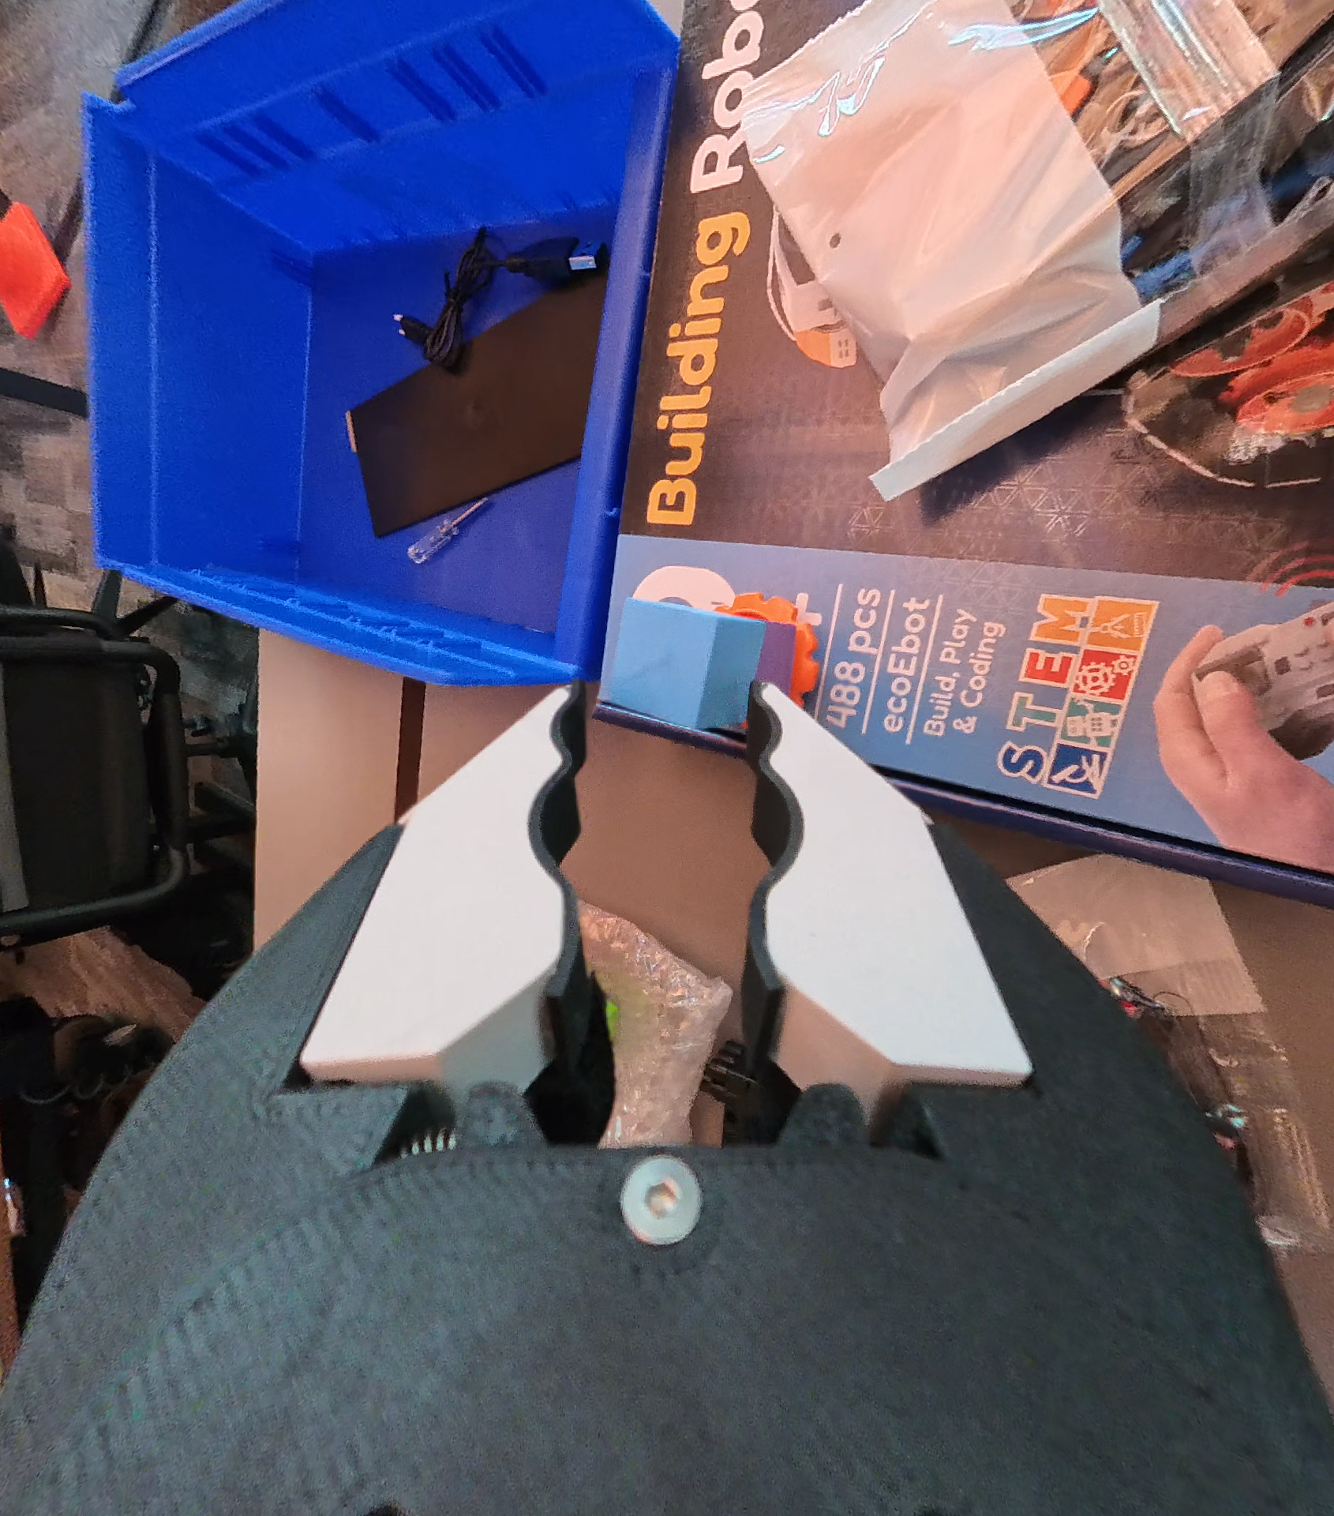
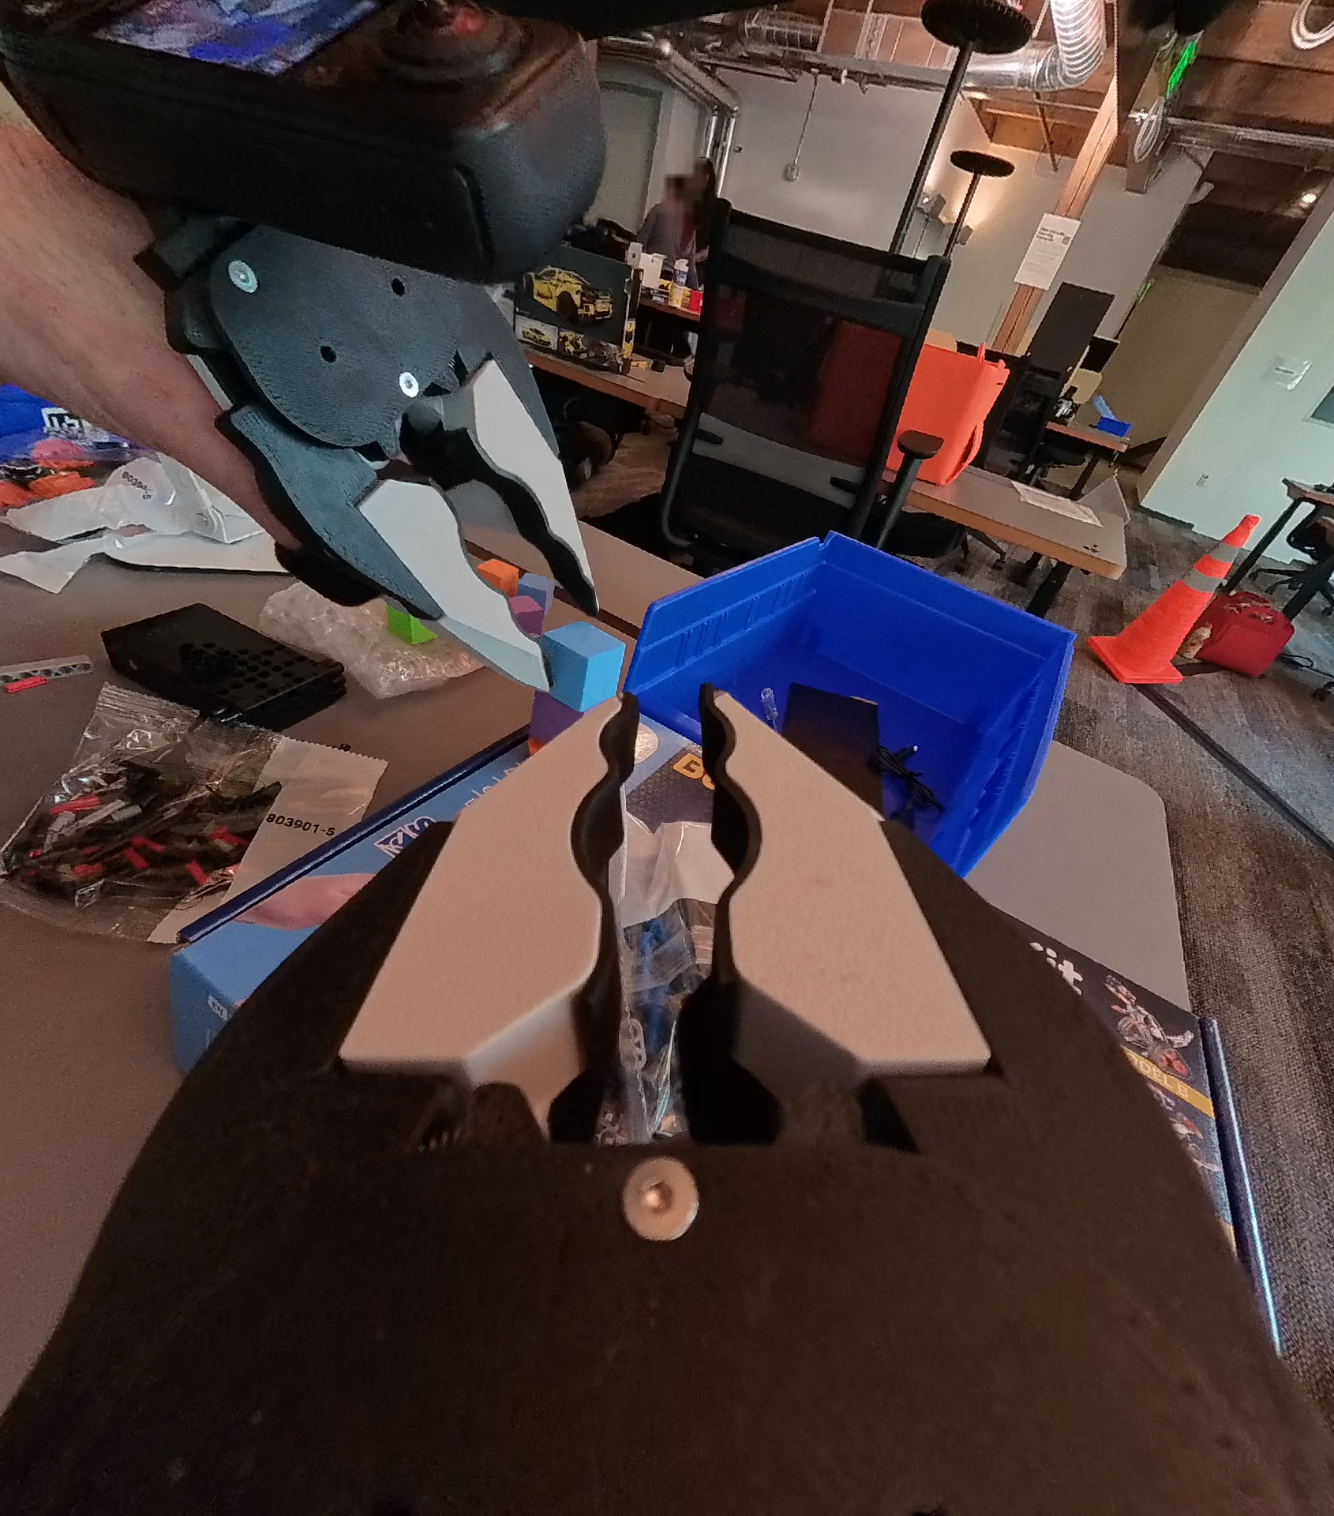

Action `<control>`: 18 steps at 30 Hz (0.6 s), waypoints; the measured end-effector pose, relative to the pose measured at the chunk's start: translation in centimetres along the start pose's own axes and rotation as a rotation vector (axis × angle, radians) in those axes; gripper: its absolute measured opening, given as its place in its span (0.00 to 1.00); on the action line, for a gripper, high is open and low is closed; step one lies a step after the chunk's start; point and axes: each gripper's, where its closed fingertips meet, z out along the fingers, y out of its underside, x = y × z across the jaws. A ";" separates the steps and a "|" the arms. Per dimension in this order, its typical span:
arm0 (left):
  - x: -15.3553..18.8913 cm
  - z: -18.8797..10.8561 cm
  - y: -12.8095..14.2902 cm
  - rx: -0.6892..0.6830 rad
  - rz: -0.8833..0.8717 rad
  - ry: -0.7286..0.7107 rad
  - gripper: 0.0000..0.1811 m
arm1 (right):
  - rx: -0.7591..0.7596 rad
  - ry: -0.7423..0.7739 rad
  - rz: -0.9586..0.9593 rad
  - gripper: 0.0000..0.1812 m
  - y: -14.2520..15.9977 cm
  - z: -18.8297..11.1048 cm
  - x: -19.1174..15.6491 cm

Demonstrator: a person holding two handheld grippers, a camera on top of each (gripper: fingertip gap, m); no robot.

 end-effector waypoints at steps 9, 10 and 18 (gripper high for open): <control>-3.6 -3.2 5.8 -0.013 0.009 -0.017 0.23 | 0.004 0.000 0.005 0.08 -0.1 -0.1 0.1; -4.3 -3.0 7.7 -0.049 0.011 -0.019 0.22 | 0.005 -0.002 0.005 0.08 -0.1 -0.1 0.1; -5.1 1.5 18.8 -0.232 -0.088 0.074 0.22 | -0.006 -0.006 0.004 0.08 0.2 0.1 0.0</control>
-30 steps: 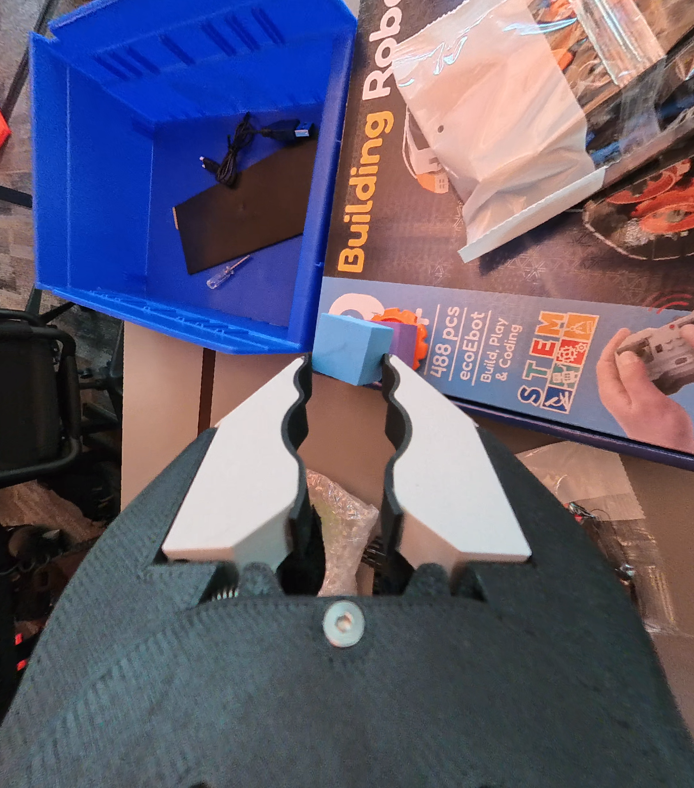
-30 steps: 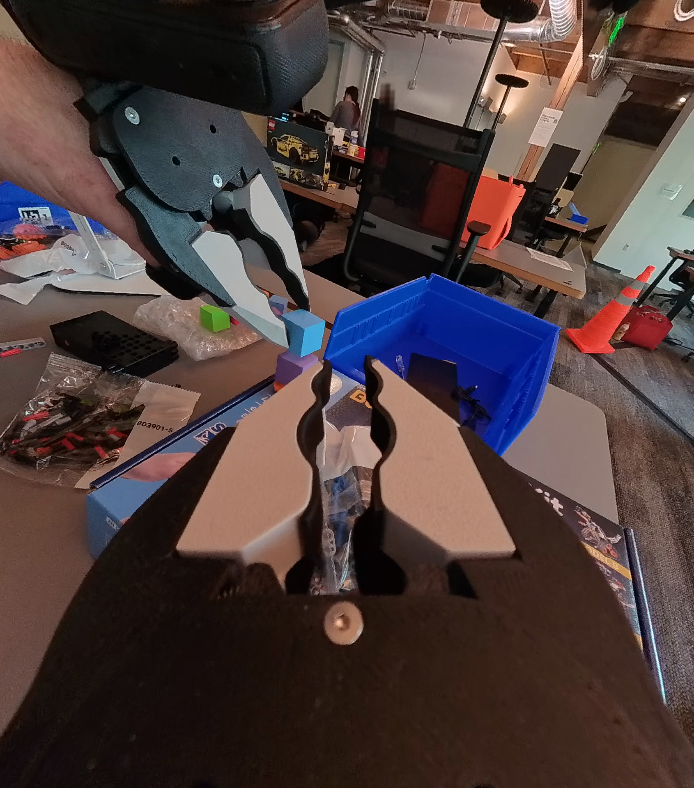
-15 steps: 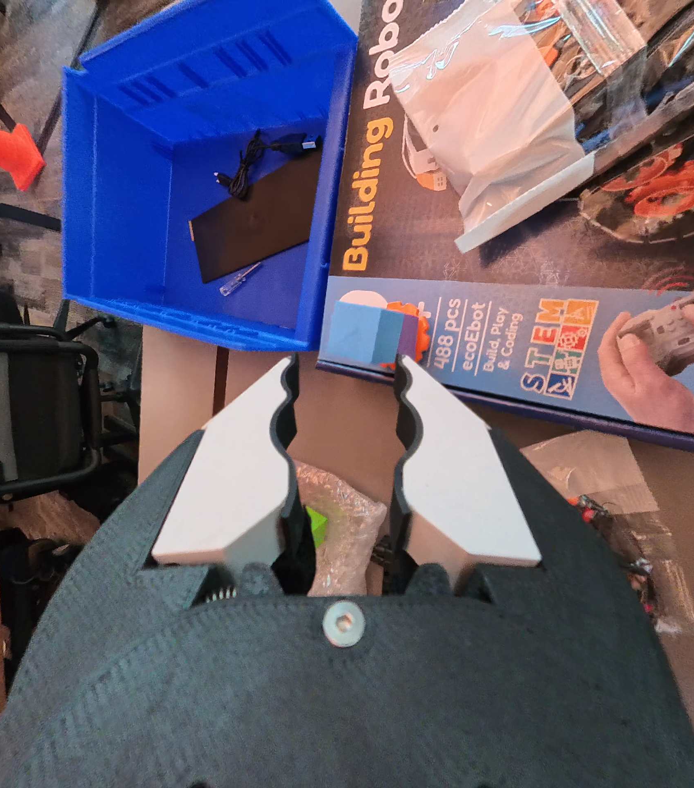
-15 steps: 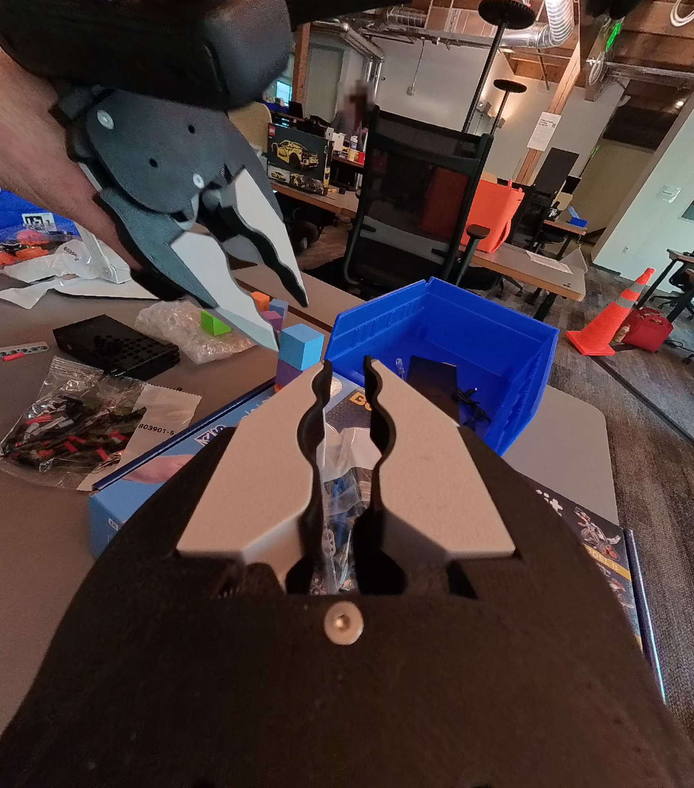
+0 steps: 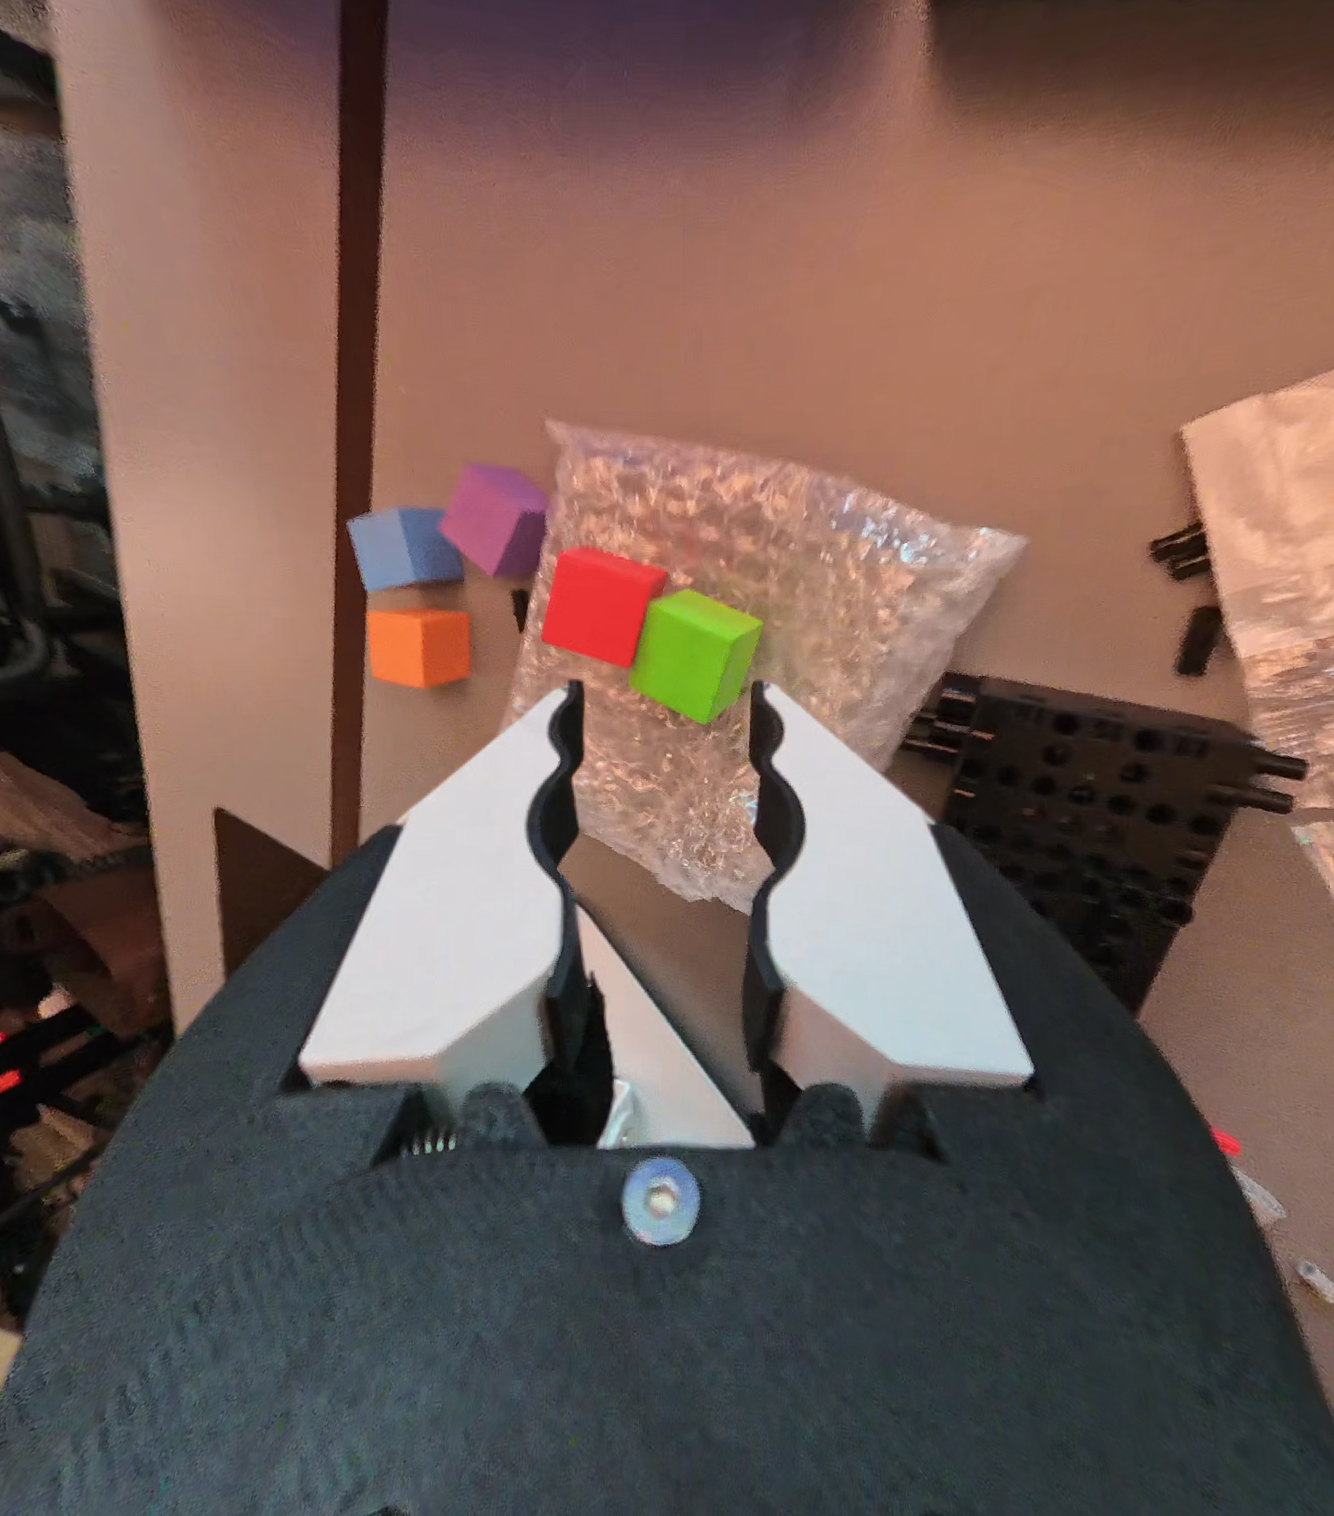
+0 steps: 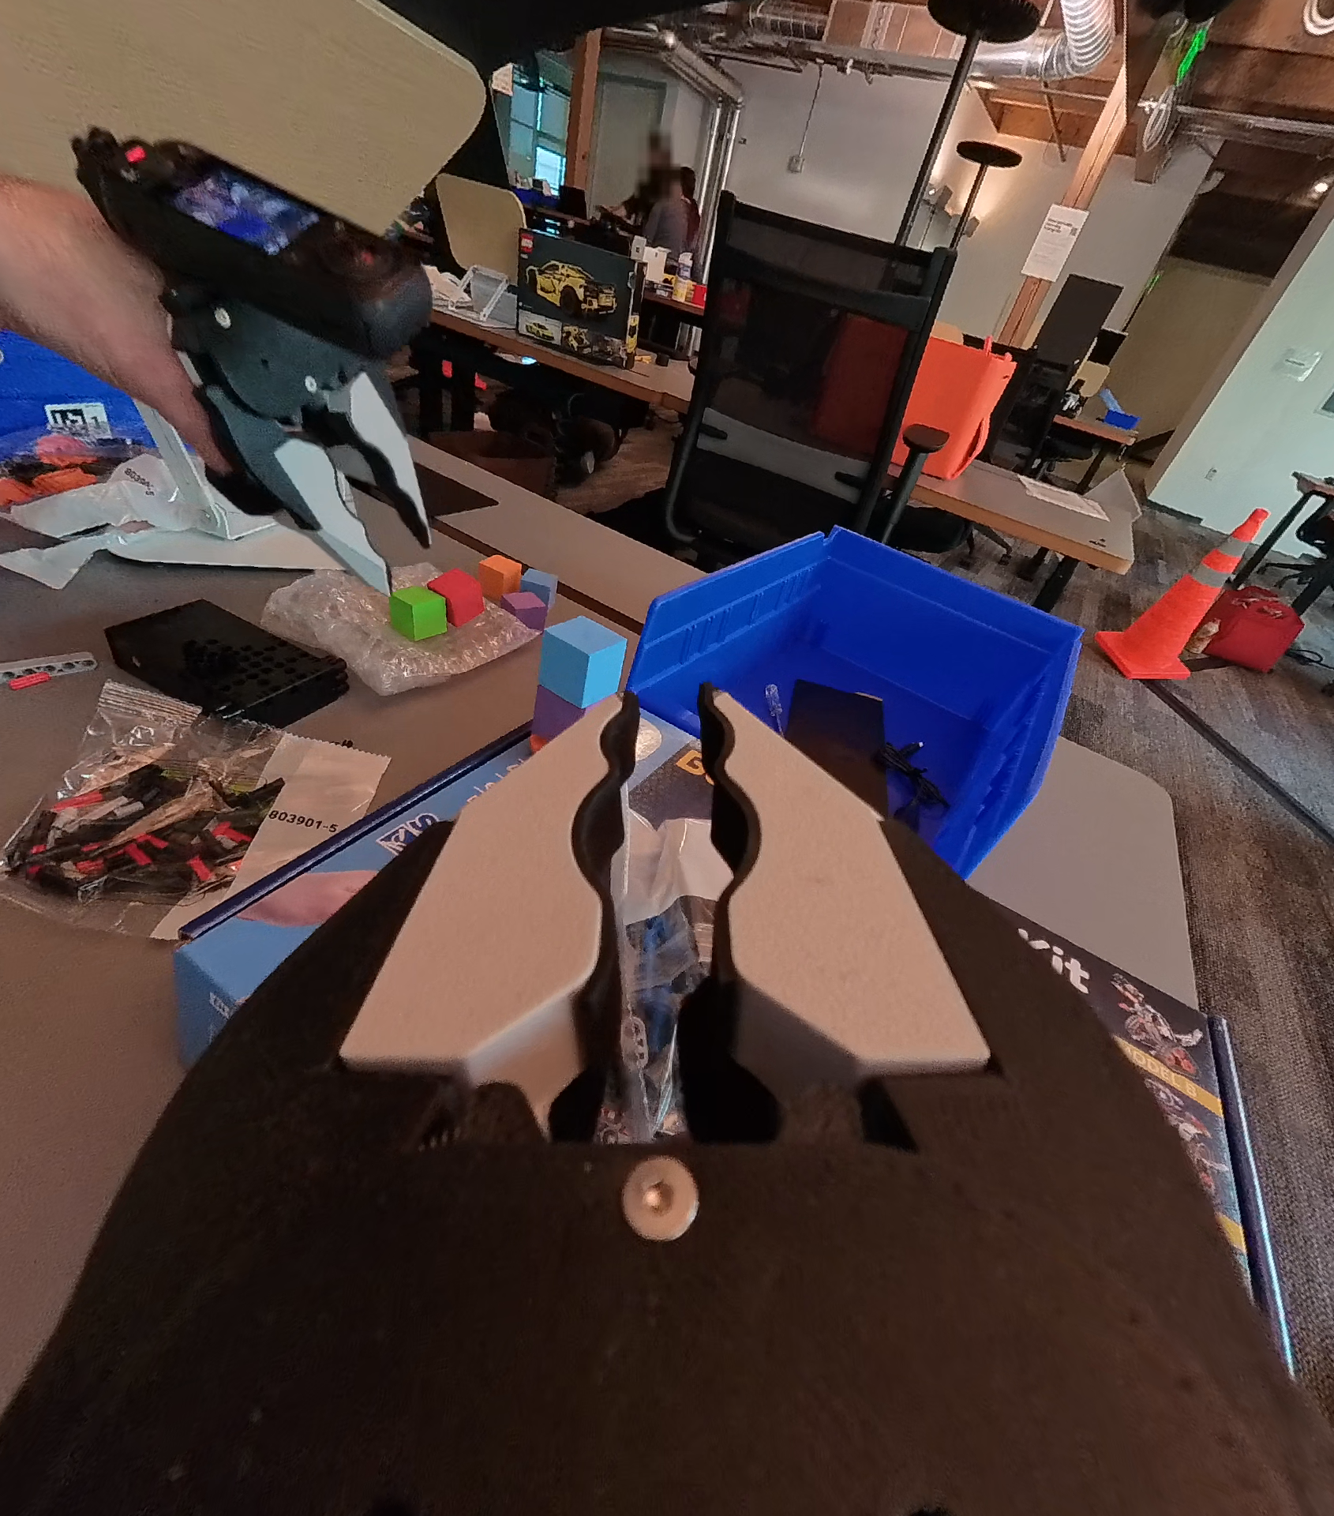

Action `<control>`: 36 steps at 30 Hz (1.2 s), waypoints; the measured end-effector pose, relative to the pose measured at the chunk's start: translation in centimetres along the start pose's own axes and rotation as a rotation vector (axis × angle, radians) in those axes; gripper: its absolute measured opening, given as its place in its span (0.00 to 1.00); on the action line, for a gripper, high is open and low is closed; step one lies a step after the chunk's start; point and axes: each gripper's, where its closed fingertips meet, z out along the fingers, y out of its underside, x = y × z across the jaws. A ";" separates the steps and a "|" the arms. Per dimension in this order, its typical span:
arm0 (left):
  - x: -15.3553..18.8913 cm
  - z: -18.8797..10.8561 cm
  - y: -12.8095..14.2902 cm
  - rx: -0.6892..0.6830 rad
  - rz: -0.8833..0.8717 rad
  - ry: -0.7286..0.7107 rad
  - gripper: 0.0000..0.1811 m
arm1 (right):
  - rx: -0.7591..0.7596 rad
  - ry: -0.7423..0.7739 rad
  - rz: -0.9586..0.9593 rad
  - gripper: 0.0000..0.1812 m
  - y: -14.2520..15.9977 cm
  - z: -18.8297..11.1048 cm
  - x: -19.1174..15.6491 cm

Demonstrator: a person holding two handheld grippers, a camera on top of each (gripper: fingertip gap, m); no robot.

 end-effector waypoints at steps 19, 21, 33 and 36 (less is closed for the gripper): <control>0.7 -0.9 -0.2 0.081 -0.032 -0.037 0.16 | -0.007 -0.007 0.011 0.07 0.2 0.2 0.0; 1.0 -2.7 -1.9 0.127 -0.008 -0.040 0.16 | -0.006 -0.008 0.012 0.07 0.2 0.2 0.0; 4.6 -9.0 -15.9 0.297 0.234 -0.022 0.16 | -0.002 -0.005 0.020 0.07 0.1 0.1 0.2; 4.8 -8.4 -16.8 0.274 0.238 0.002 0.15 | 0.004 -0.006 0.020 0.07 0.0 0.1 0.2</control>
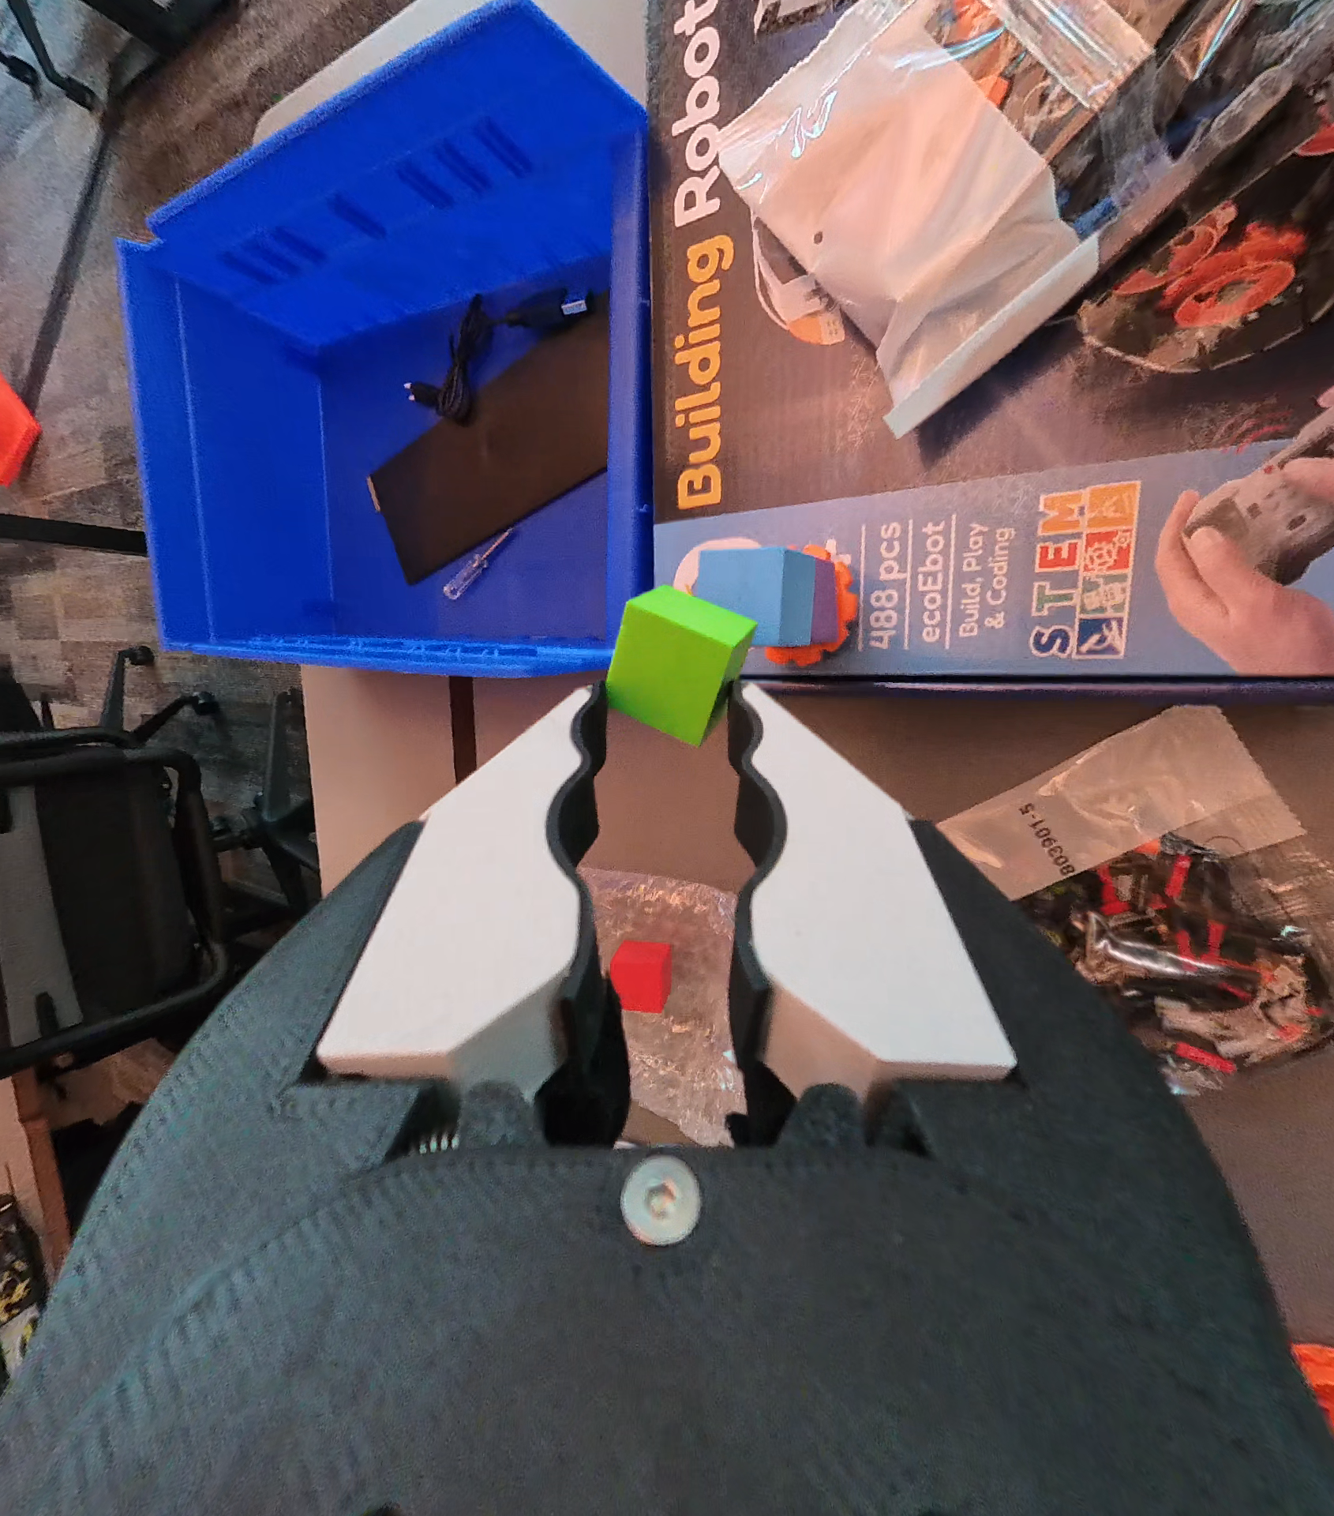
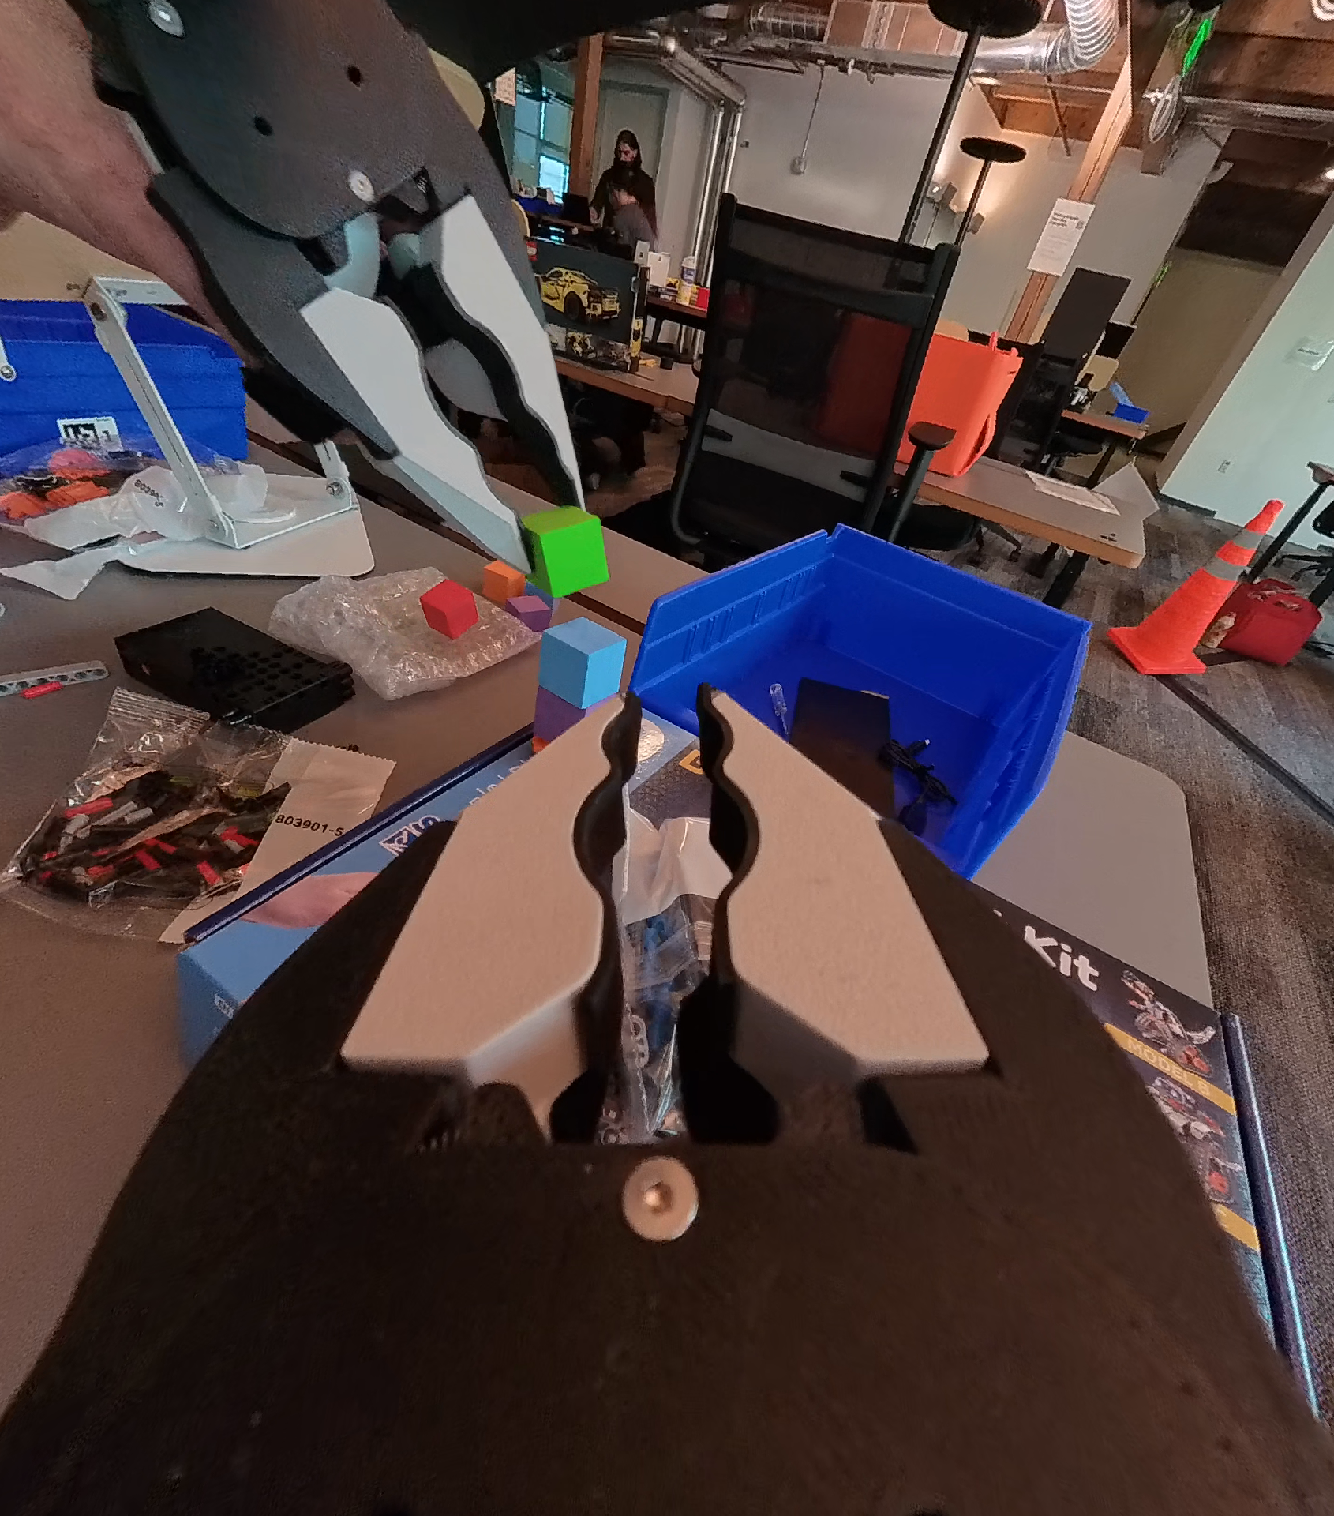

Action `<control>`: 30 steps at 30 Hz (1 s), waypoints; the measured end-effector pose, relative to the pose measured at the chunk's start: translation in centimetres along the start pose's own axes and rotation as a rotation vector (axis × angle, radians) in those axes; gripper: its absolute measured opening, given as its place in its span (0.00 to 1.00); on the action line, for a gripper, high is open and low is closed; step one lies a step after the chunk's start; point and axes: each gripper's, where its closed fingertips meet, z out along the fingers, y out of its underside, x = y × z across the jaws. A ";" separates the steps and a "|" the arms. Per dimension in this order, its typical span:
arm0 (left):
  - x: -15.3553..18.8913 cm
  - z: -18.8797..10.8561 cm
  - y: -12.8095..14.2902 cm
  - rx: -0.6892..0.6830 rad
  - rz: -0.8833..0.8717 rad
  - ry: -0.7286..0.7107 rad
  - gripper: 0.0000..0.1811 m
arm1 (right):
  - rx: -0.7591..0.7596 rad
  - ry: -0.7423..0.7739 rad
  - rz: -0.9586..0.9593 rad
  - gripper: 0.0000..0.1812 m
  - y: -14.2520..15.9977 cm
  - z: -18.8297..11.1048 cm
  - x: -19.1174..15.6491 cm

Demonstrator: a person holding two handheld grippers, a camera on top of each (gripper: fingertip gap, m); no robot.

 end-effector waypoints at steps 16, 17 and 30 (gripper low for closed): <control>0.9 1.6 -1.0 -0.039 -0.055 0.048 0.16 | 0.006 -0.004 0.000 0.07 -0.2 0.0 -0.2; 0.9 1.6 -1.1 -0.027 -0.050 0.043 0.16 | 0.006 -0.005 0.000 0.07 -0.2 0.0 -0.2; -1.6 2.1 13.9 -0.146 -0.229 -0.017 0.23 | 0.007 -0.018 -0.003 0.07 -0.2 0.1 -0.7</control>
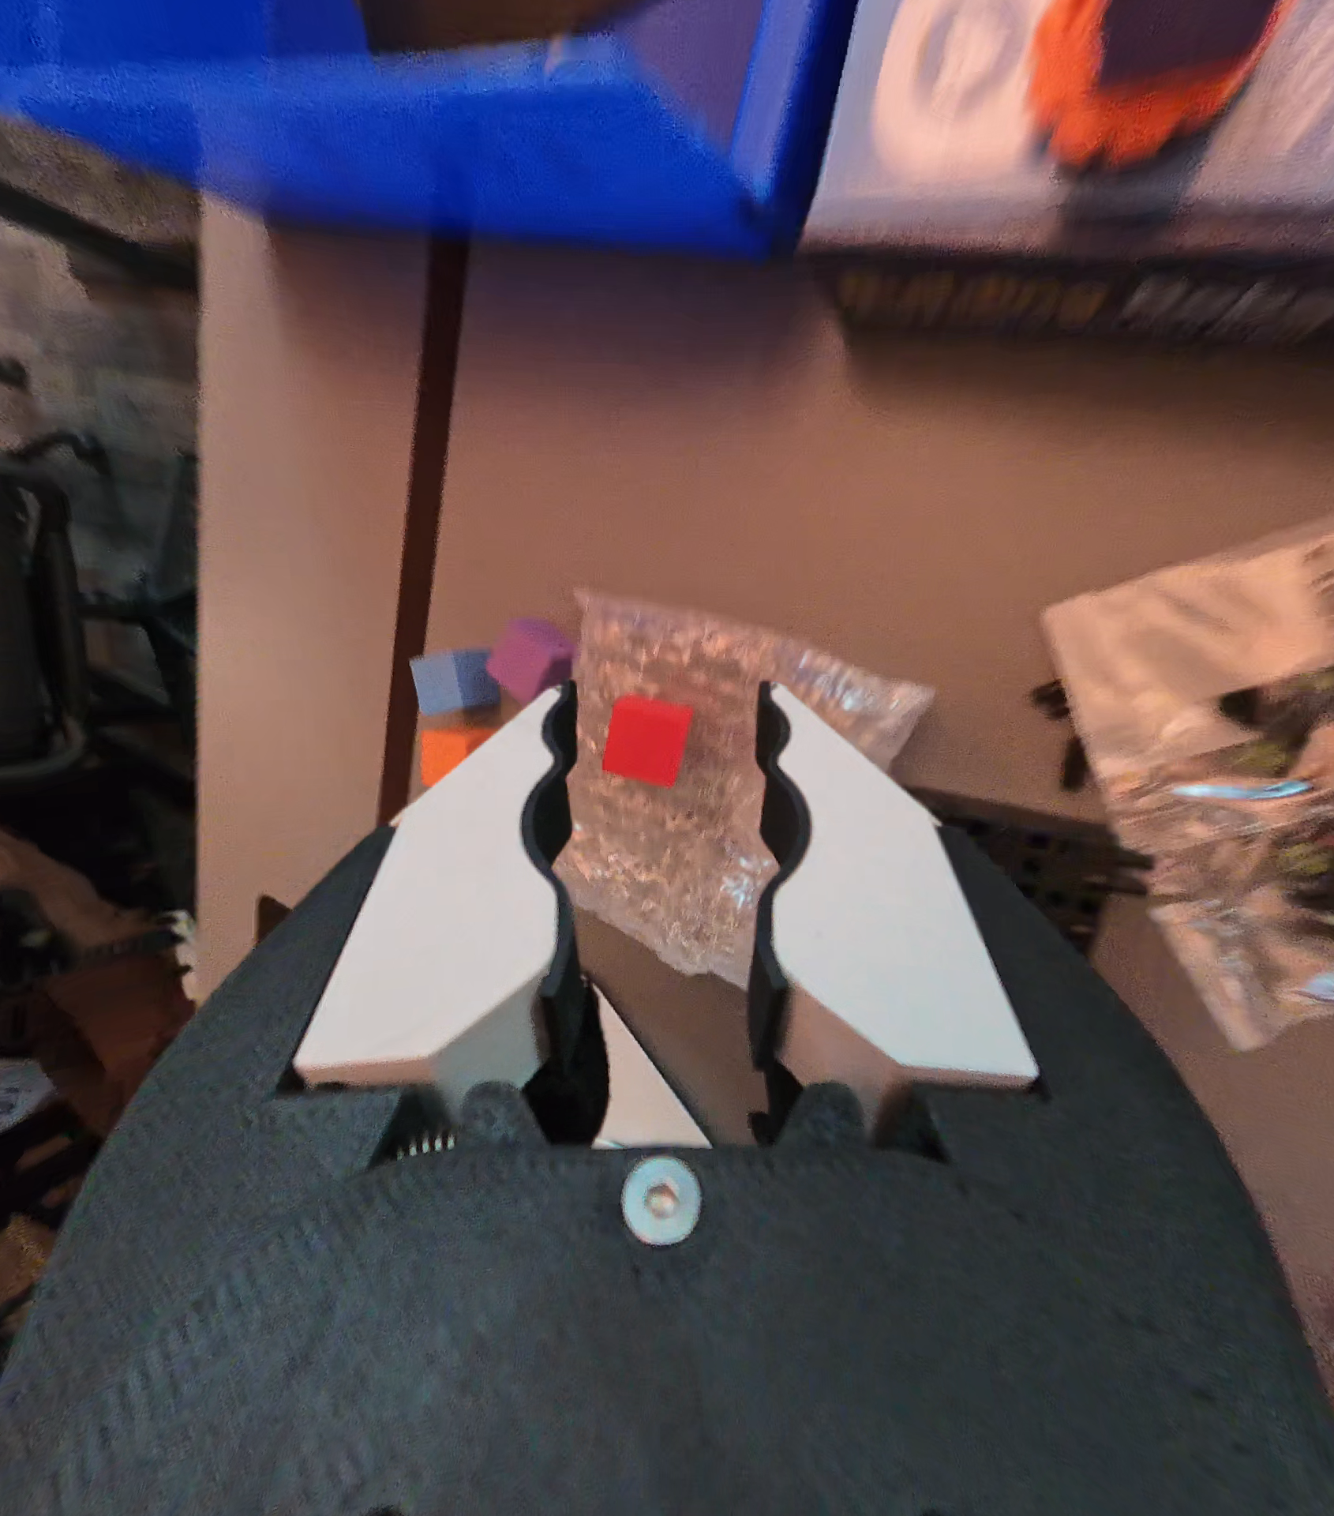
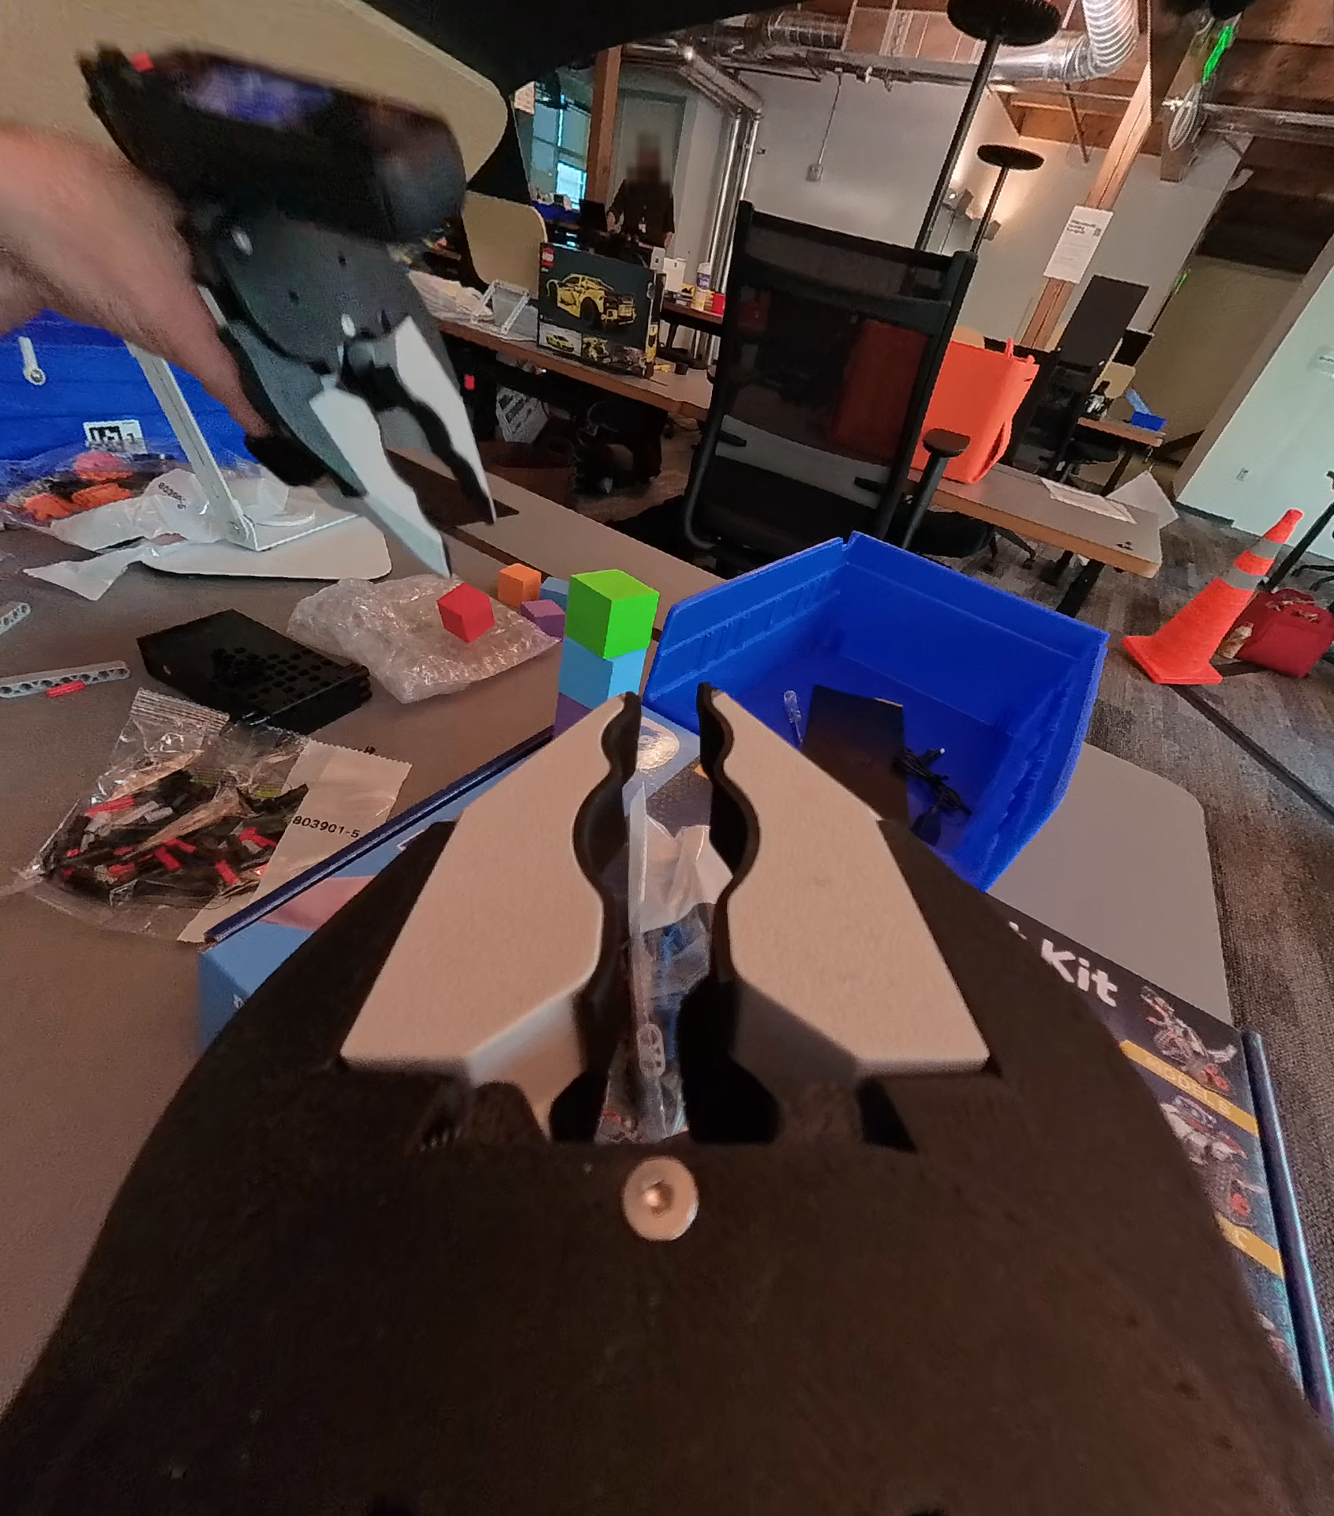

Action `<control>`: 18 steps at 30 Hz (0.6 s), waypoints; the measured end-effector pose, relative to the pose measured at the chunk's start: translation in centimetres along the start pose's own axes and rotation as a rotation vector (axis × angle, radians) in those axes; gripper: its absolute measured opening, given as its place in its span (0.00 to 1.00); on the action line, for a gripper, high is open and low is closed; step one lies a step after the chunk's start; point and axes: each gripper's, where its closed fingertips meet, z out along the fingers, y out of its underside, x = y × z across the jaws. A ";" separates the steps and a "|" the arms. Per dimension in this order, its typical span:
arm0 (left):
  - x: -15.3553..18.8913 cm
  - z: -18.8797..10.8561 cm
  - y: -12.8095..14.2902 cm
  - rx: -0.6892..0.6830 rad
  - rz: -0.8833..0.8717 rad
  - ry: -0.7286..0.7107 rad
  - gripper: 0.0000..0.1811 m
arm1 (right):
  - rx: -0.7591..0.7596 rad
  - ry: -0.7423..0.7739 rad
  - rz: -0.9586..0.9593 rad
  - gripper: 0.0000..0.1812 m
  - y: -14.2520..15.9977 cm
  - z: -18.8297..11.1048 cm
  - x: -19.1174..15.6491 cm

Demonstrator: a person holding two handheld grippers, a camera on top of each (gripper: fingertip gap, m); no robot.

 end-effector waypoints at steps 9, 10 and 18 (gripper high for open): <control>-1.1 4.5 4.6 -0.059 0.011 -0.031 0.12 | -0.025 -0.016 -0.019 0.08 0.7 0.6 -0.6; -1.0 4.8 4.7 -0.063 0.017 -0.029 0.11 | -0.032 -0.020 -0.024 0.08 0.8 0.7 -0.7; -1.2 4.6 4.1 0.026 0.003 -0.035 0.16 | -0.027 -0.068 -0.077 0.09 0.1 1.6 -1.8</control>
